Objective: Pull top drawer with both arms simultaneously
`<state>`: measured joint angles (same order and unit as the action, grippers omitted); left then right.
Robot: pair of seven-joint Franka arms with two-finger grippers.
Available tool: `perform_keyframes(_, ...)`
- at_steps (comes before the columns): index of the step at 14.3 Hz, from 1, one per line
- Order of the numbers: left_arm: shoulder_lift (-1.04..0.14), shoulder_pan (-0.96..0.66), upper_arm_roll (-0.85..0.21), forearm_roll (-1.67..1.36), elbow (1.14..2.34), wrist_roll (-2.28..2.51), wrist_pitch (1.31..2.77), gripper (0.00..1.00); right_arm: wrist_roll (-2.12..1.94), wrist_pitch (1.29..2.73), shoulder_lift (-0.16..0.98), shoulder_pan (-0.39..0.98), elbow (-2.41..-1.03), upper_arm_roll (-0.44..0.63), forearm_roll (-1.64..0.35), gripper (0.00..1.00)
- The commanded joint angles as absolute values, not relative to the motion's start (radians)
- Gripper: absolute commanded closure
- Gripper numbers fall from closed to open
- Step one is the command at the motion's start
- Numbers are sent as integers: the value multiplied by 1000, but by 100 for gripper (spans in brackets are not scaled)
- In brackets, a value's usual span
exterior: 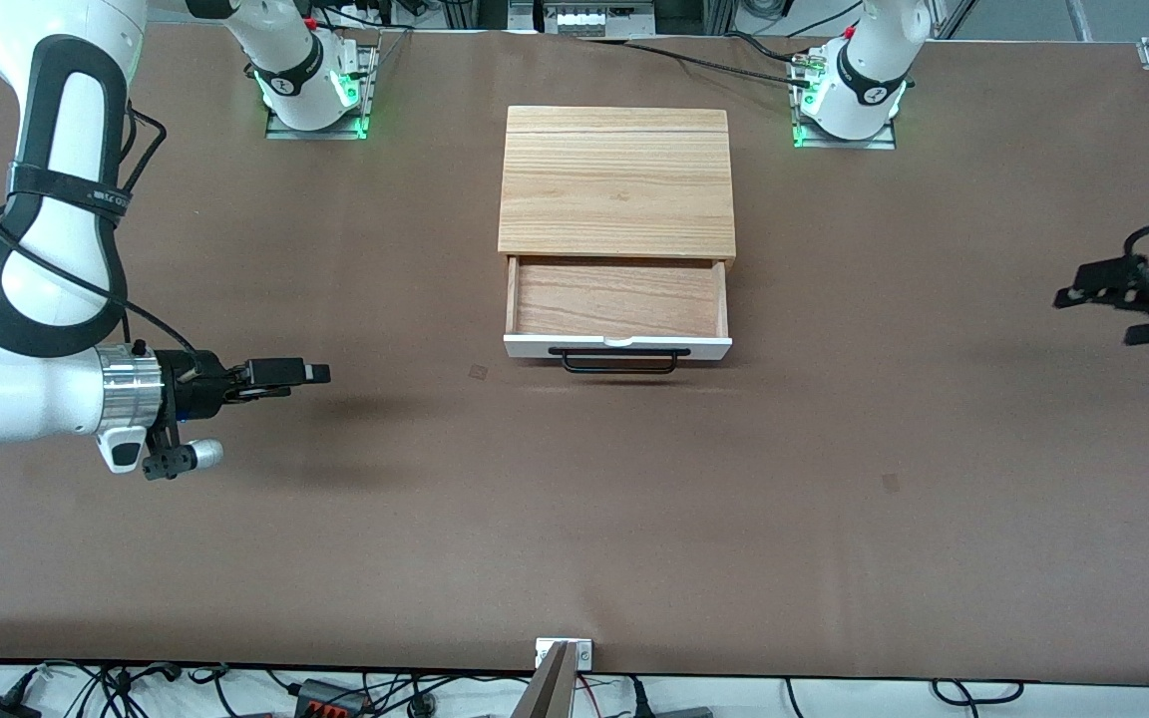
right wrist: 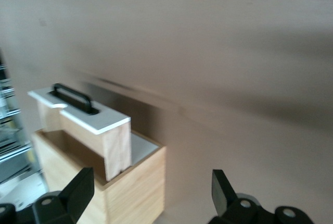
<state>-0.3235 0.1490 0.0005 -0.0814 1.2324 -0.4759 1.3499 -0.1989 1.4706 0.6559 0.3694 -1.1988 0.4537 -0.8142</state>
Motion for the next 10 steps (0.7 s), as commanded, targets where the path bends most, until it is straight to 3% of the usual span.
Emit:
perform_keyframes(1,-218,89,17,0,1328,-190,1356,0,-21,1535,539,231,-1204,153,-474,0)
perform_keyframes(2,-197,87,17,14,1357,-19,1358,0,54,1532,502,174,-1210,43,-331,0)
perform_keyframes(4,-131,86,15,18,1406,64,1358,0,91,1522,444,115,-1232,-41,-150,0)
perform_keyframes(7,-71,86,3,-21,1439,64,1364,0,86,1523,376,78,-1255,-37,-84,0)
perform_keyframes(10,79,92,2,-25,1662,66,1513,0,87,1531,325,13,-1272,-37,1,0)
